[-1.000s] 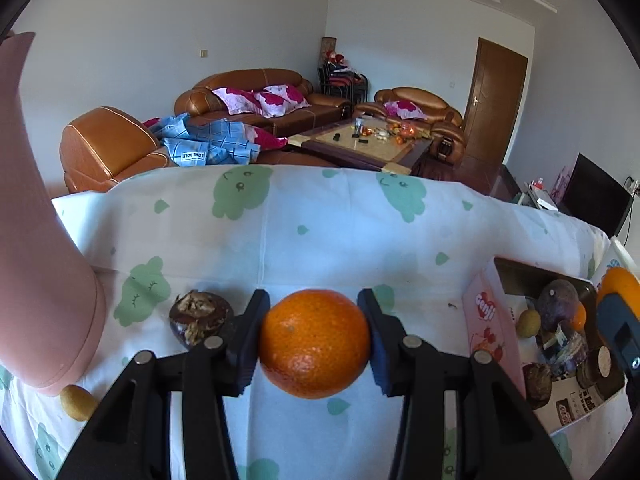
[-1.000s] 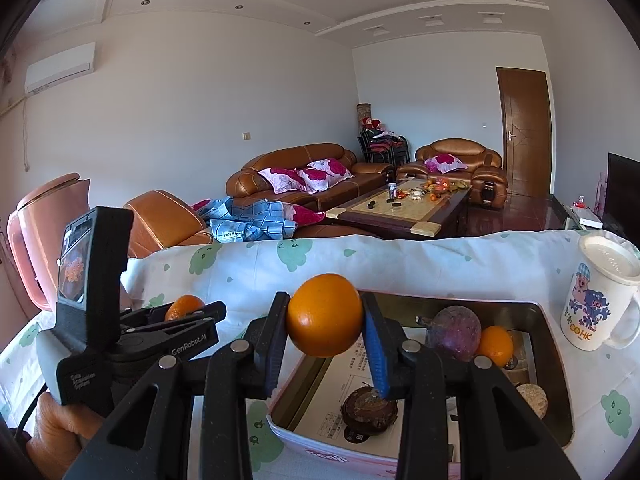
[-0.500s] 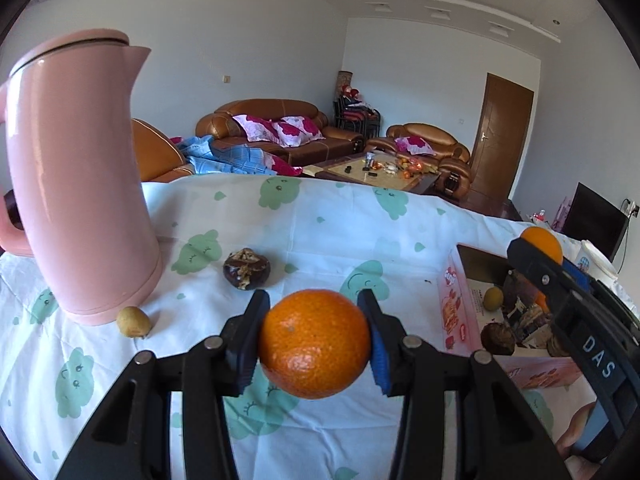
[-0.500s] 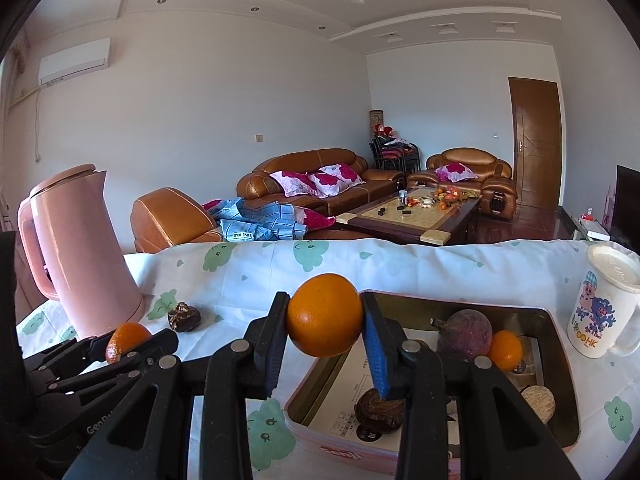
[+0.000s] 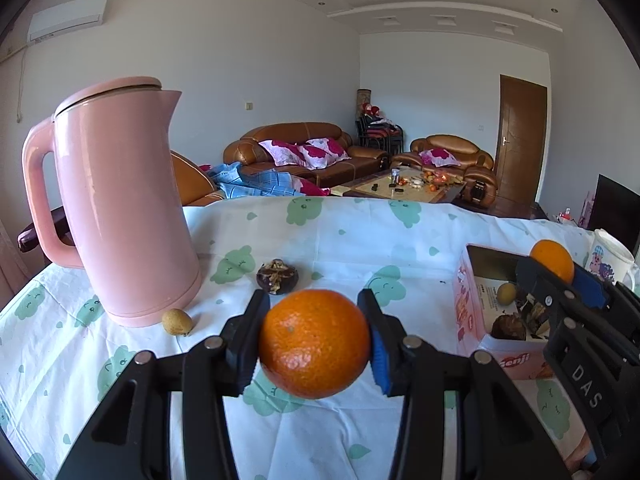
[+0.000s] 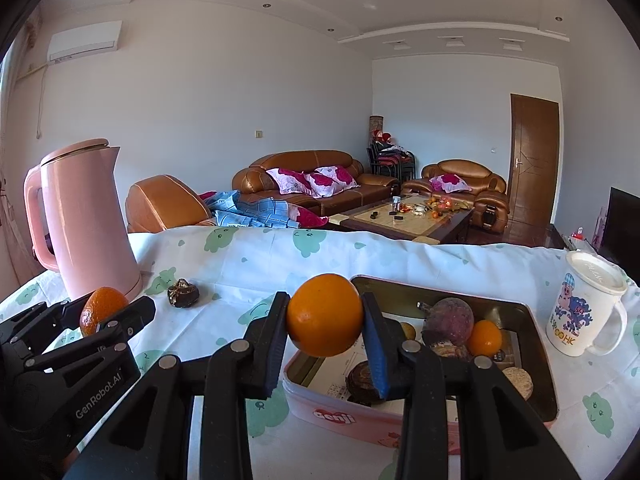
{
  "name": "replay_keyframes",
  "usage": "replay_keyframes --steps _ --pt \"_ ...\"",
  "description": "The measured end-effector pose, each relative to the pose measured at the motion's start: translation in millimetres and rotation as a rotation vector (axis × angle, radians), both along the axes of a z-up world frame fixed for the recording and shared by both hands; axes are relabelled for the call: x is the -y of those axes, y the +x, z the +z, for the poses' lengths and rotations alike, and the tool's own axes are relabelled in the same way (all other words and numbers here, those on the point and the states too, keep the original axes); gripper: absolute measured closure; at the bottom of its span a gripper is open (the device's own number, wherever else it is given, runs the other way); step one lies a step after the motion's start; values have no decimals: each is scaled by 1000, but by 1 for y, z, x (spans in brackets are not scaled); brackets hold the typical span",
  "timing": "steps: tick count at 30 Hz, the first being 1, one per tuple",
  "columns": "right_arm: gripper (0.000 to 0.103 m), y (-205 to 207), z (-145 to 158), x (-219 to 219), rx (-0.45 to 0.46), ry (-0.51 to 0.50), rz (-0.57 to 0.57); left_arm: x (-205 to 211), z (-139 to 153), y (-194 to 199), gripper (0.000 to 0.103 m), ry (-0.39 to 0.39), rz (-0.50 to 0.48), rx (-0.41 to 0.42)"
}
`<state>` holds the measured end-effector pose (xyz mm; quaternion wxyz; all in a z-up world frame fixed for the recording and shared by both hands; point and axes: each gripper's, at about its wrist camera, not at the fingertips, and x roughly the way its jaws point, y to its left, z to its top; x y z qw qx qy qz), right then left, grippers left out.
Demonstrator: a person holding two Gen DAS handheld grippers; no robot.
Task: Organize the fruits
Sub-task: 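Carry both held oranges over the pink tin with both tools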
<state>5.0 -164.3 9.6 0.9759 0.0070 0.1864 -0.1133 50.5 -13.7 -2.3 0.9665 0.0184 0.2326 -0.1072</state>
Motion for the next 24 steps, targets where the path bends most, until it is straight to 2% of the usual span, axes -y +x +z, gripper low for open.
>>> replay_keyframes --steps 24 --pt "66 -49 0 12 4 -30 28 16 -1 -29 56 17 -12 -9"
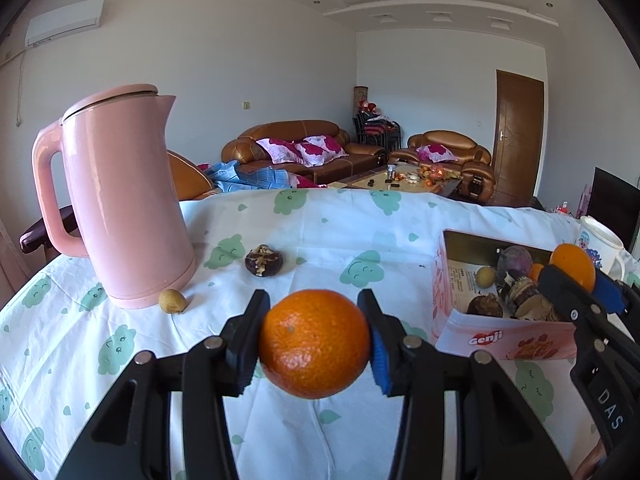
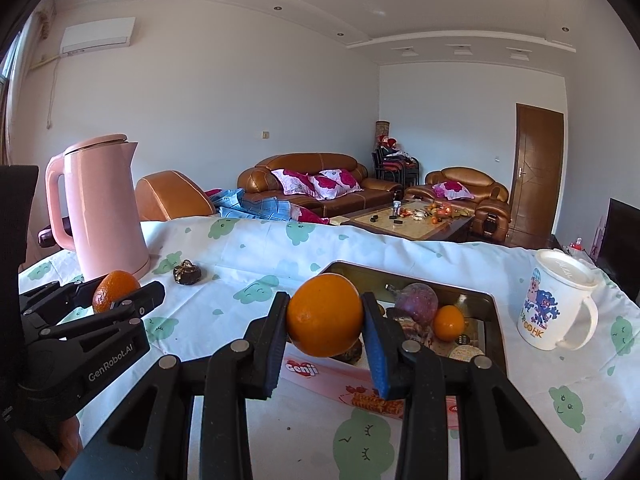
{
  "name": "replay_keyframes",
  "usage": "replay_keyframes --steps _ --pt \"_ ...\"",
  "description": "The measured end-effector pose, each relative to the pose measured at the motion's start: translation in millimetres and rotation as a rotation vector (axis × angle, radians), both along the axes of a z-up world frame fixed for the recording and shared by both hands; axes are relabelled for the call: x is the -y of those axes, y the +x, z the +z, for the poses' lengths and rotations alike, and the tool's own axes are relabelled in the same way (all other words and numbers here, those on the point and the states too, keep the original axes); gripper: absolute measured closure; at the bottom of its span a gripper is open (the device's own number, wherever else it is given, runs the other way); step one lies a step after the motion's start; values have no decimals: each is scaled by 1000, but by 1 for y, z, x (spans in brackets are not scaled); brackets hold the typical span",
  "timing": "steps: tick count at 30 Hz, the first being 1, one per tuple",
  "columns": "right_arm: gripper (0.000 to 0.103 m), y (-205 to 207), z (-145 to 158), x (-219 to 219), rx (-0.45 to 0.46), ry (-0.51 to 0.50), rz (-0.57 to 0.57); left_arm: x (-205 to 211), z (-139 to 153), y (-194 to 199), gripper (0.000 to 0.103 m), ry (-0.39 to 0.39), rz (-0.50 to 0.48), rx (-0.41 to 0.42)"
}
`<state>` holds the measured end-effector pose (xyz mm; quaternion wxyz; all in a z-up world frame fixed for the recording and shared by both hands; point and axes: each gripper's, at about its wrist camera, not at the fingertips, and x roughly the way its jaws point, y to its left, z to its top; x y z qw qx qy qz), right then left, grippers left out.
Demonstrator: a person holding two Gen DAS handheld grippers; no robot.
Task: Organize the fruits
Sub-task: 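Carry both held oranges over the pink tin with both tools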
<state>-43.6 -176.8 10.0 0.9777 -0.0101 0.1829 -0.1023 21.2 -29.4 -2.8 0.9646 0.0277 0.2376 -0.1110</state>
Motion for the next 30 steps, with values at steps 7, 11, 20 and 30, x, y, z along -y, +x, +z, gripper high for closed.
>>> replay_keyframes --steps 7,11,20,30 --pt "66 -6 0 19 -1 26 -18 15 -1 -4 56 0 -34 -14" --pt "66 -11 1 32 3 22 -38 22 -2 -2 56 -17 -56 -39" --pt "66 -19 3 79 10 65 -127 49 -3 -1 56 -16 -116 -52" --pt "66 -20 8 122 30 83 -215 94 3 6 56 0 -190 -36"
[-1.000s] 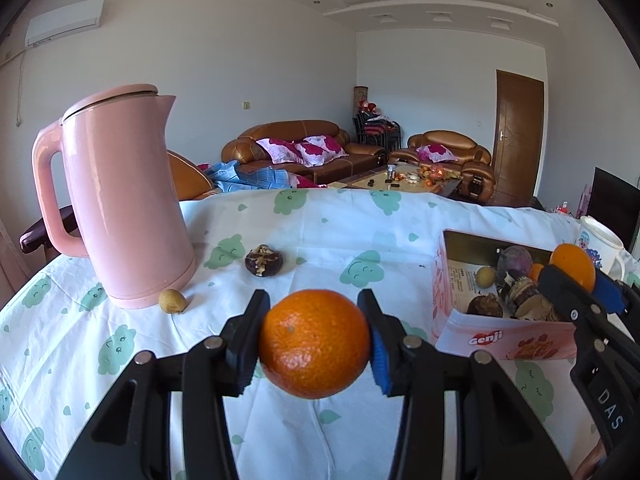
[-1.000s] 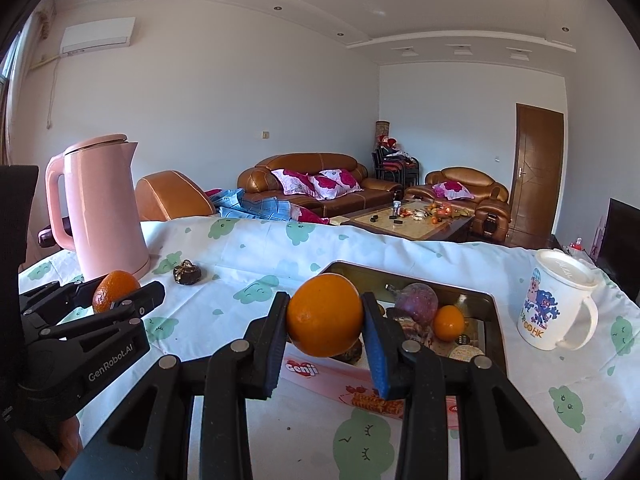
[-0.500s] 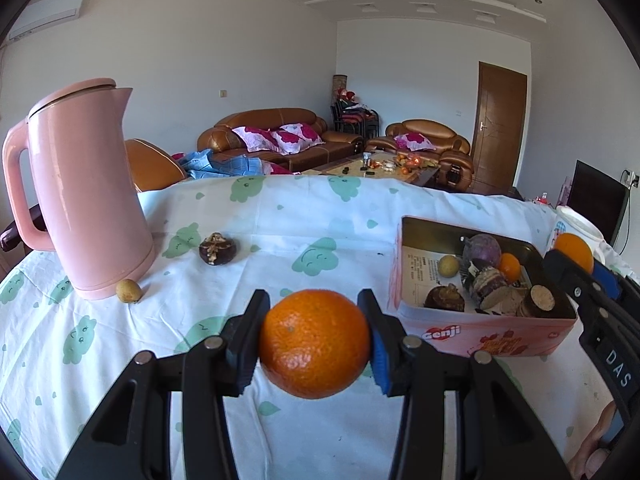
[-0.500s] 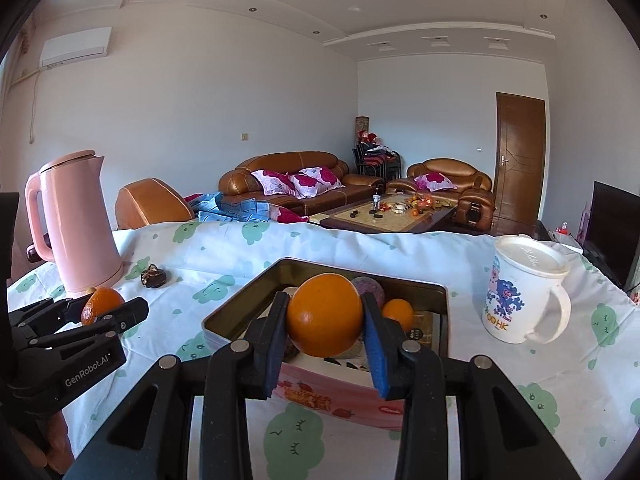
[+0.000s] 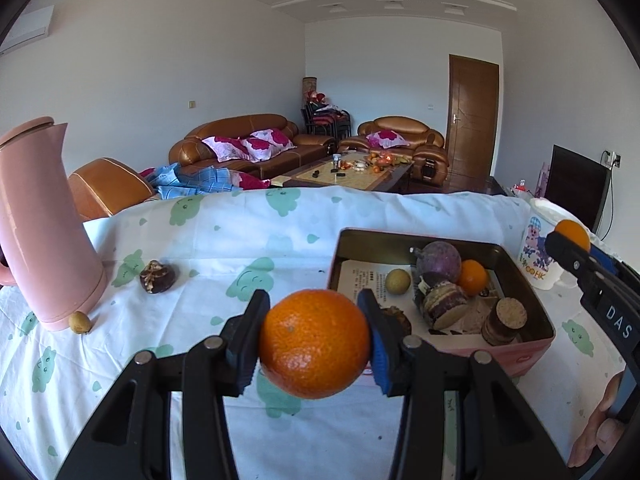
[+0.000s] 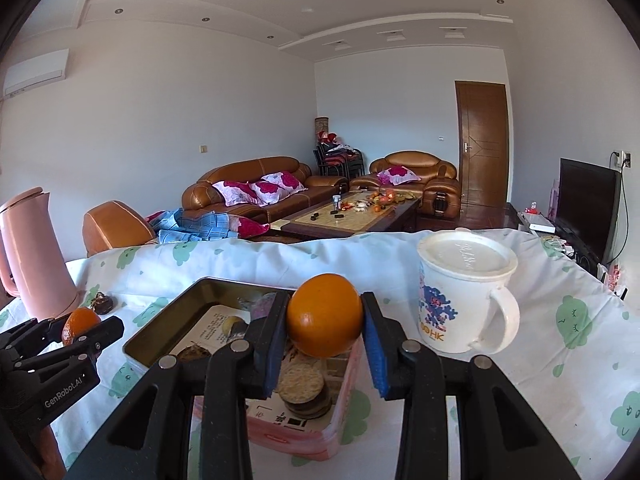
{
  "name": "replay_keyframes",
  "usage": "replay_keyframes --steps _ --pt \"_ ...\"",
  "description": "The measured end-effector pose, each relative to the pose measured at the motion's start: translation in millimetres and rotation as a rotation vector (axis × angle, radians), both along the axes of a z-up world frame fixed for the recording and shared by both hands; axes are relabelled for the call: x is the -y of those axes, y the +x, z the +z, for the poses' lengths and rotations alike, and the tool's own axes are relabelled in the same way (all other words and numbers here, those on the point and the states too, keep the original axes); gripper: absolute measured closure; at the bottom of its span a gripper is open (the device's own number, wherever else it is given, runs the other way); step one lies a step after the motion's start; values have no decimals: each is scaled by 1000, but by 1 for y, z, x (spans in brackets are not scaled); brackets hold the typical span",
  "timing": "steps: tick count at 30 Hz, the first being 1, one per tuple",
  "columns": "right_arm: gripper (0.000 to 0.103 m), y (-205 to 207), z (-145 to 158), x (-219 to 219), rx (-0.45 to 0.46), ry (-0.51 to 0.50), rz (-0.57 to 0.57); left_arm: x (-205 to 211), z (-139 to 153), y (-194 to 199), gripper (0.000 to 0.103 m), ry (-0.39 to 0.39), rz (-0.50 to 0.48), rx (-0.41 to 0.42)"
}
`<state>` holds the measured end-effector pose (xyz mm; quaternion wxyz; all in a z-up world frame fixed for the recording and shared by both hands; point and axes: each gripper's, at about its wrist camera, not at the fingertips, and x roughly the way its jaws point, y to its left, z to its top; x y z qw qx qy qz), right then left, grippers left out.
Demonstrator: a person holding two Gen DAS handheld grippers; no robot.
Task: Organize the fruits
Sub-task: 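Carry both held oranges over the pink tin with both tools, then open both tools to drop the two oranges into the tin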
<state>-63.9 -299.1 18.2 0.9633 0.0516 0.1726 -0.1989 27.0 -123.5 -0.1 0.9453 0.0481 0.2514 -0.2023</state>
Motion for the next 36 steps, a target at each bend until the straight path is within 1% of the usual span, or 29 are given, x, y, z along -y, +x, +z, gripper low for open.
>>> replay_keyframes --steps 3,7,11,16,21,27,30,31,33,35,36 --pt "66 4 -1 10 -6 17 -11 18 1 4 56 3 -34 6" --pt "66 14 -7 16 -36 92 39 41 -2 12 56 32 -64 7" --pt "66 29 -10 11 -59 90 84 55 -6 27 56 37 -82 -32" --pt "65 46 -16 17 -95 145 112 65 -10 38 56 49 -72 -70" --pt "65 58 -24 24 -141 218 141 76 -15 41 56 104 -62 -87" --pt "65 65 -28 20 -180 221 178 74 -18 47 56 102 -52 -122" --pt "65 65 -28 18 -178 222 189 74 -18 47 56 100 -51 -125" --pt "64 65 -28 19 -177 227 191 74 -18 47 55 100 -50 -127" --pt "58 63 -28 20 -169 229 178 74 -19 48 54 102 -41 -128" --pt "46 60 -27 22 -155 237 171 72 -18 48 54 96 -30 -121" --pt "40 59 -26 24 -144 246 167 71 -17 47 51 94 -31 -114"
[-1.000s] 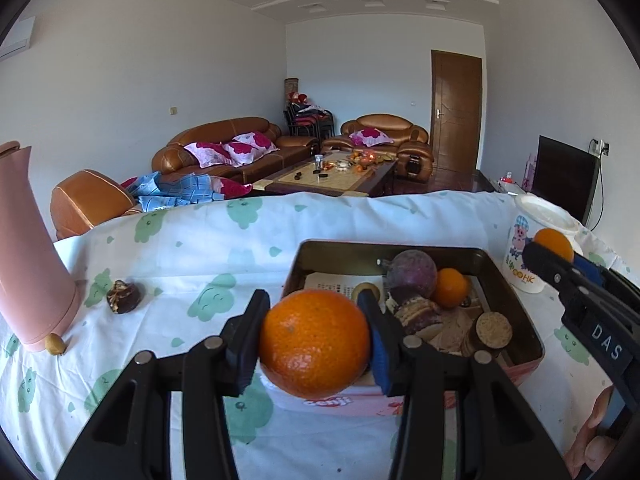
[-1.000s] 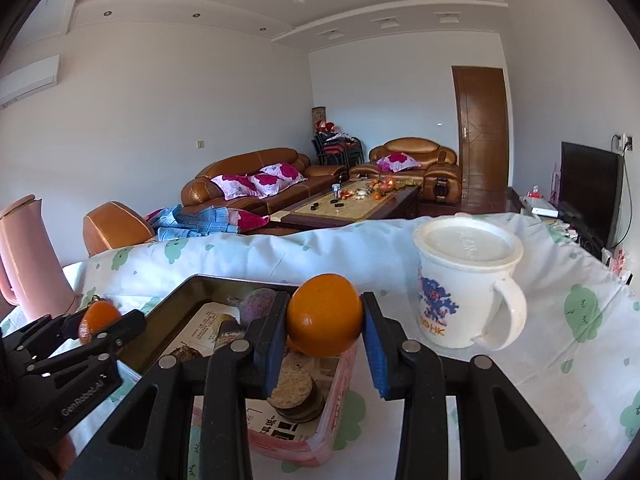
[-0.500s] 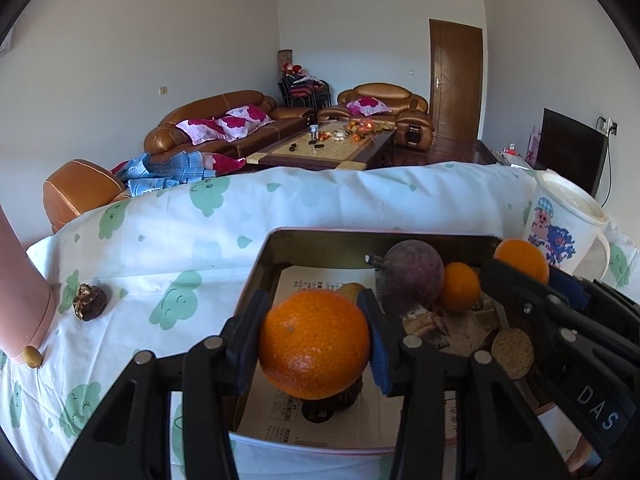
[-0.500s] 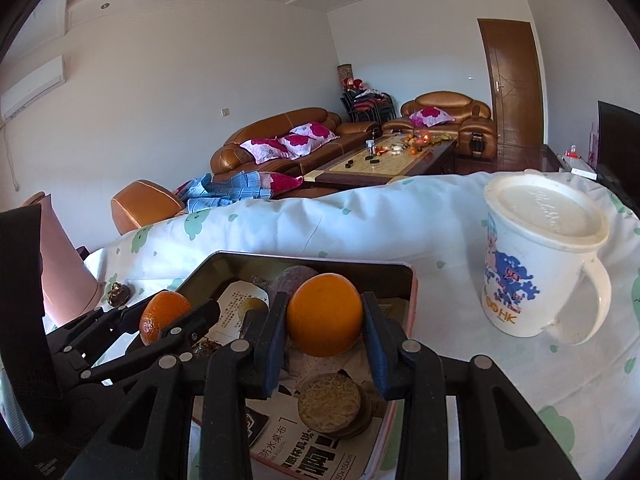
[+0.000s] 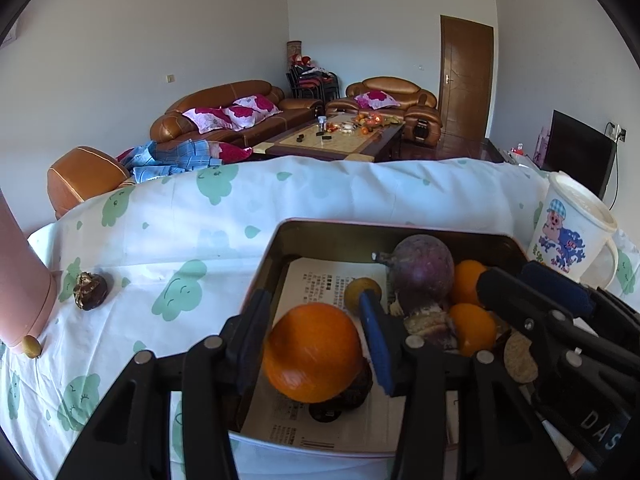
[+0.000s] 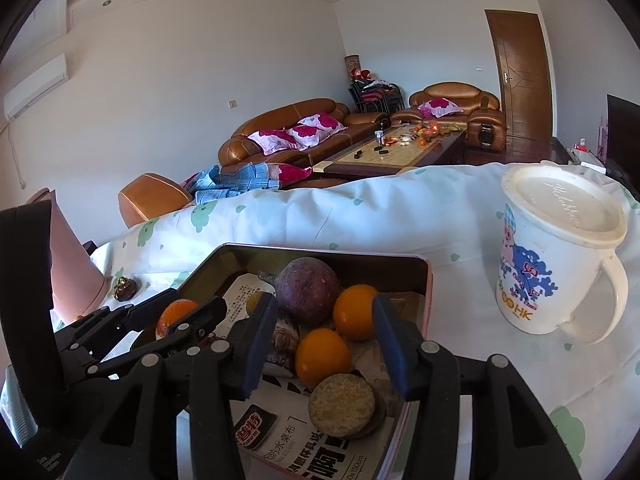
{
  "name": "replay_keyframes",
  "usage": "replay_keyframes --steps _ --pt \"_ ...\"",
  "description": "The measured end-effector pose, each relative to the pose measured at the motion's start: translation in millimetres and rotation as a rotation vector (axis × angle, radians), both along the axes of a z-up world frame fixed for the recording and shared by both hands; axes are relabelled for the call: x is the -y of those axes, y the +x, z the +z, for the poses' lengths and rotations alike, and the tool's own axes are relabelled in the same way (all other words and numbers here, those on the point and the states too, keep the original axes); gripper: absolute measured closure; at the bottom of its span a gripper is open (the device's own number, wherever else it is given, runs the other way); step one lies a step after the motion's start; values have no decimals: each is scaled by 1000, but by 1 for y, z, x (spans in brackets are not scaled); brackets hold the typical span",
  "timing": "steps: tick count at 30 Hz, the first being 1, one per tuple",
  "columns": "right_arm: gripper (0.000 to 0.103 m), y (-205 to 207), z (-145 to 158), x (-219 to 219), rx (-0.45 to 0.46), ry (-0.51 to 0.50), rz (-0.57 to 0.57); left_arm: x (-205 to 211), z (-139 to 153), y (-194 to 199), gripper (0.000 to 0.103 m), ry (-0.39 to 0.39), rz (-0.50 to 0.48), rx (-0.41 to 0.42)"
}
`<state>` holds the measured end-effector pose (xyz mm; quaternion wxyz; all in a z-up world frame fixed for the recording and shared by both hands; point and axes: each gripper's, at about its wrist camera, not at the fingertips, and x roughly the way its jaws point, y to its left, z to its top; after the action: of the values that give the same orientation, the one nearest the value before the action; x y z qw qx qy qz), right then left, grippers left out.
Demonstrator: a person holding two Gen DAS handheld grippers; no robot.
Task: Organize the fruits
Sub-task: 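Open both tools to drop the two oranges into the tin, then withdraw both open tools from the tin back over the table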
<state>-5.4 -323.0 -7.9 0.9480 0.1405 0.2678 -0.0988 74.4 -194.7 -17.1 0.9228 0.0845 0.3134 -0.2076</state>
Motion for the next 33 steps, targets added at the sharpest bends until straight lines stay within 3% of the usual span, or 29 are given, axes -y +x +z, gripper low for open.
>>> replay_keyframes --steps 1,2,6,7,11,16,21,33 --pt "32 -2 1 1 12 11 -1 1 1 -2 42 0 -6 9" --pt "32 -4 2 1 25 17 -4 1 2 -5 31 4 -13 23" --pt "32 -19 16 -3 111 -37 -57 2 13 -27 11 -4 -45 143" --pt "30 -24 20 -3 136 -57 -80 2 16 -33 0 -6 -42 182" --pt "23 -39 30 1 204 -103 -163 -6 26 -48 0 -30 -10 277" --pt "22 -55 38 -5 296 -187 -231 -19 27 -43 0 -25 55 270" --pt "13 -72 44 -21 397 -301 -297 -41 28 -46 0 -40 116 286" --pt "13 -82 45 -44 426 -393 -342 -85 25 -57 0 -76 192 267"
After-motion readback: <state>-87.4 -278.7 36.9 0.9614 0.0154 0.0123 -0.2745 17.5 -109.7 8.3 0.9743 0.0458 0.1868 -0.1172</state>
